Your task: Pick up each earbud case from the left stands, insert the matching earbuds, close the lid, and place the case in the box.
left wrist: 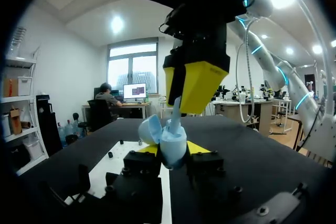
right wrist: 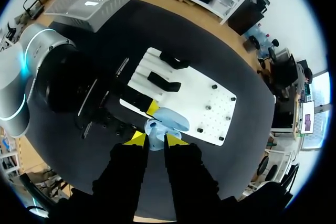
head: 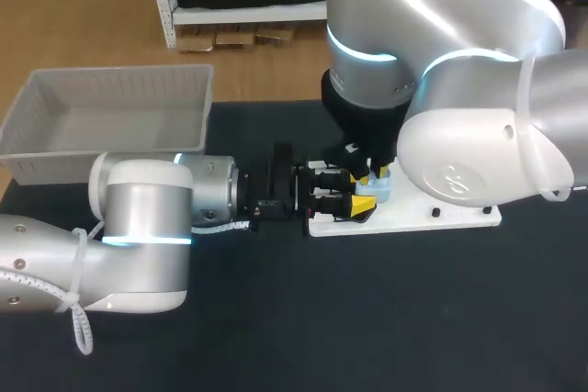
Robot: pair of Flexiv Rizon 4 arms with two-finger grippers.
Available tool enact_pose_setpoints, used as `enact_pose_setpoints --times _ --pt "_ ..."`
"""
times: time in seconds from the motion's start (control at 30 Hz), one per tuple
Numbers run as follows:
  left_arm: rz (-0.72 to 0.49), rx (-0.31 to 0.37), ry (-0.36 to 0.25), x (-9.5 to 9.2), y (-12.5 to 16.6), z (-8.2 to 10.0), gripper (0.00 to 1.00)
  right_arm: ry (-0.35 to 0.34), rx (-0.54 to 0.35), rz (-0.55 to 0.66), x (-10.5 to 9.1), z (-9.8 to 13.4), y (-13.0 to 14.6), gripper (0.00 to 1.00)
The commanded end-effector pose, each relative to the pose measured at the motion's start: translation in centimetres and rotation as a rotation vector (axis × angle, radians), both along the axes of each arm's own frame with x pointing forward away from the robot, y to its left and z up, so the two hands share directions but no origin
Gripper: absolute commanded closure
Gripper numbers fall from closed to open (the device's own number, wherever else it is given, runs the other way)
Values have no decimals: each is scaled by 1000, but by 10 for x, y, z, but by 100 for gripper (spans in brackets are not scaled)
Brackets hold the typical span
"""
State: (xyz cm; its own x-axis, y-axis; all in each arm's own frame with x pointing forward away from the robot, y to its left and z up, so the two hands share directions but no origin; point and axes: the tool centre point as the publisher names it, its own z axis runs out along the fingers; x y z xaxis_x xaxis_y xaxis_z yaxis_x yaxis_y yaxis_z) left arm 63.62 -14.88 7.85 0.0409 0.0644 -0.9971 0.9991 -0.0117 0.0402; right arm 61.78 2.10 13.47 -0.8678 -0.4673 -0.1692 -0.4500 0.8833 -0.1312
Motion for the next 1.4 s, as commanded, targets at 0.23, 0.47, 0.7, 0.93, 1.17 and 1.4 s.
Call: enact_pose_setpoints --times 0.23,0.47,0.7,0.93,1.17,1.4 --pt "7 1 -2 -2 0 0 100 -2 0 -3 2 0 1 100" --pt "7 1 -2 -2 0 0 100 0 -1 2 1 -1 3 100" --pt "7 1 -2 -2 0 0 100 -1 0 -2 1 -1 3 100" --pt "7 1 -2 -2 0 0 100 2 5 -6 1 -3 3 100" --pt "7 1 -2 -2 0 0 100 2 11 -9 2 -5 4 100" --pt "7 1 -2 -2 0 0 100 1 14 -10 3 -5 5 100"
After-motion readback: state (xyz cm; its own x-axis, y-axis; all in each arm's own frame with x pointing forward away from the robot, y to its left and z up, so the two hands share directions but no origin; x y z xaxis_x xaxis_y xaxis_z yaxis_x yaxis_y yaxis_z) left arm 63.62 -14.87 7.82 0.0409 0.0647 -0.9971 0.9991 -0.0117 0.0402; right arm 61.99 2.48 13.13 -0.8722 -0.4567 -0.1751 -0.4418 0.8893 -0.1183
